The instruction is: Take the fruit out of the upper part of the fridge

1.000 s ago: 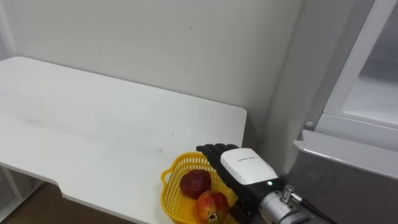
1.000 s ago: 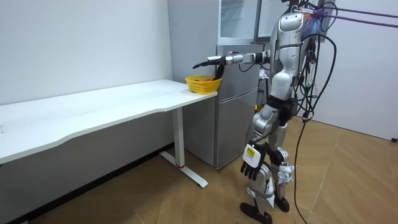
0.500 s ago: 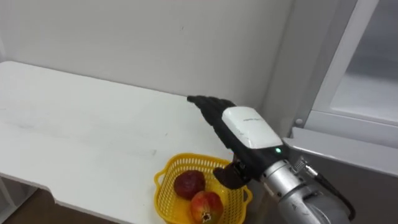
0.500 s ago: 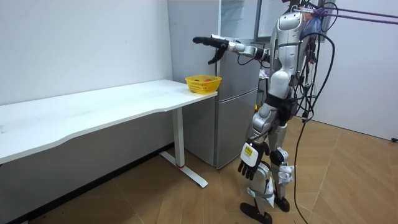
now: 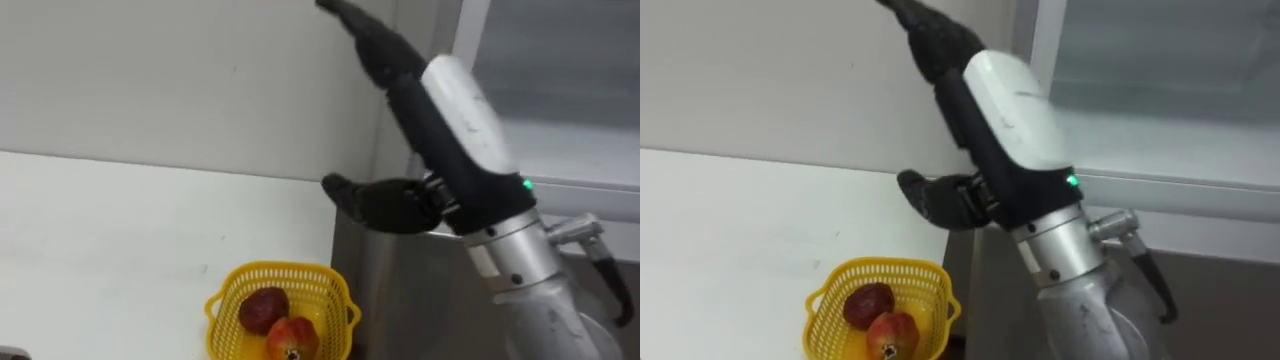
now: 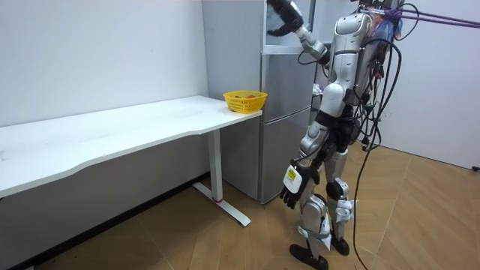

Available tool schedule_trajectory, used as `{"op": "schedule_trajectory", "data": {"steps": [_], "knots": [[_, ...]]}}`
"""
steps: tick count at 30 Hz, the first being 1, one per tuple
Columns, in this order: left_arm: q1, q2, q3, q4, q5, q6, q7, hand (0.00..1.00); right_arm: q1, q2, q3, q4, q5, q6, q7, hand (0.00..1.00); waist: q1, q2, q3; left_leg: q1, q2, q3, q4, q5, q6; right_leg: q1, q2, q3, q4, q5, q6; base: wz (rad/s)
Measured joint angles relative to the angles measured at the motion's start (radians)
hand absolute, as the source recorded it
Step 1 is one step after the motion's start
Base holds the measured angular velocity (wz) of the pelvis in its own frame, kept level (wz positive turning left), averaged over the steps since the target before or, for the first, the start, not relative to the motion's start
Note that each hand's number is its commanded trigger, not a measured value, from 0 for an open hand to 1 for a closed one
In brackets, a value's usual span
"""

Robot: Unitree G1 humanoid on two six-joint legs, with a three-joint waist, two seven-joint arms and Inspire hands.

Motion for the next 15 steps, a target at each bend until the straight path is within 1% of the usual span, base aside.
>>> {"op": "schedule_trajectory", "data": {"steps": [2,3,5,6,8,9,10,11,12,13,14,15], "knots": [[-0.002,-0.003,0.0,0.006,0.0,0.0,0.0,0.0,0.009,0.0,-0.01,-0.036,0.029,-0.012,-0.024,0.0,-0.021,0.001,-0.0007,0.003,0.001,0.003,-0.003,0.0,0.0,0.0,0.001,0.003,0.001,0.0,0.0,-0.11],[-0.001,-0.003,0.0,0.007,0.0,0.0,0.0,0.0,0.027,0.001,-0.011,-0.067,0.041,-0.016,-0.041,0.0,-0.027,0.002,-0.0023,0.003,0.001,0.004,-0.001,0.0,0.0,0.0,0.0,0.002,0.001,0.001,-0.001,0.0],[0.004,-0.004,0.001,0.008,0.0,0.0,0.0,0.0,0.047,0.005,-0.028,-0.085,0.049,-0.042,-0.055,0.0,-0.042,0.005,-0.0052,0.003,0.002,0.005,0.002,0.0,0.0,0.002,0.001,0.003,0.002,0.001,-0.001,0.0],[0.011,-0.004,0.005,0.008,0.0,0.0,0.0,0.0,0.052,0.005,-0.049,-0.086,0.054,-0.056,-0.06,0.0,-0.052,0.007,-0.006,0.005,0.002,0.005,0.004,0.0,0.0,0.004,0.001,0.003,0.002,0.001,-0.001,0.0],[0.021,-0.008,0.043,0.006,0.001,-0.002,0.0,0.0,0.08,0.014,-0.101,-0.098,0.057,-0.06,-0.08,0.0,-0.054,0.008,-0.0065,0.012,0.005,0.014,0.004,0.0,0.0,0.003,0.002,0.013,0.002,0.003,-0.003,-0.09],[0.03,-0.011,0.057,0.006,0.0,-0.003,0.0,0.0,0.1,0.019,-0.134,-0.101,0.068,-0.07,-0.101,0.0,-0.055,0.011,-0.0071,0.012,0.007,0.018,0.005,-0.001,-0.001,0.0,0.003,0.015,0.002,0.003,-0.004,-0.13],[0.039,-0.013,0.068,0.007,-0.001,-0.006,0.002,0.0,0.121,0.018,-0.163,-0.101,0.089,-0.084,-0.124,0.0,-0.061,0.015,-0.0094,0.013,0.007,0.021,0.005,-0.001,-0.001,-0.001,0.003,0.019,0.002,0.004,-0.004,-0.13],[0.045,-0.014,0.073,0.011,-0.002,-0.01,0.005,0.0,0.136,0.018,-0.177,-0.101,0.1,-0.09,-0.138,0.0,-0.064,0.017,-0.0108,0.014,0.008,0.023,0.004,-0.001,-0.001,-0.001,0.003,0.022,0.002,0.004,-0.004,-0.06],[0.058,-0.015,0.083,0.022,-0.004,-0.018,0.009,0.0,0.169,0.018,-0.2,-0.101,0.129,-0.099,-0.16,0.0,-0.077,0.021,-0.0134,0.017,0.008,0.024,0.004,-0.001,-0.001,0.001,0.003,0.024,0.002,0.004,-0.004,-0.06],[0.068,-0.017,0.09,0.026,-0.004,-0.02,0.014,0.0,0.207,0.018,-0.224,-0.102,0.146,-0.101,-0.18,0.0,-0.085,0.025,-0.0157,0.02,0.008,0.027,0.003,-0.001,-0.001,0.002,0.003,0.025,0.002,0.004,-0.004,-0.05],[0.075,-0.018,0.093,0.026,-0.004,-0.021,0.018,0.0,0.225,0.018,-0.238,-0.102,0.149,-0.101,-0.188,0.0,-0.089,0.027,-0.0157,0.021,0.009,0.028,0.003,-0.001,-0.001,0.002,0.003,0.025,0.002,0.004,-0.004,-0.04],[0.087,-0.024,0.115,0.027,-0.003,-0.022,0.019,0.0,0.254,0.018,-0.266,-0.102,0.148,-0.101,-0.198,0.0,-0.104,0.03,-0.0156,0.02,0.009,0.028,0.004,-0.001,-0.001,0.003,0.005,0.025,0.002,0.005,-0.004,-0.04]]}}
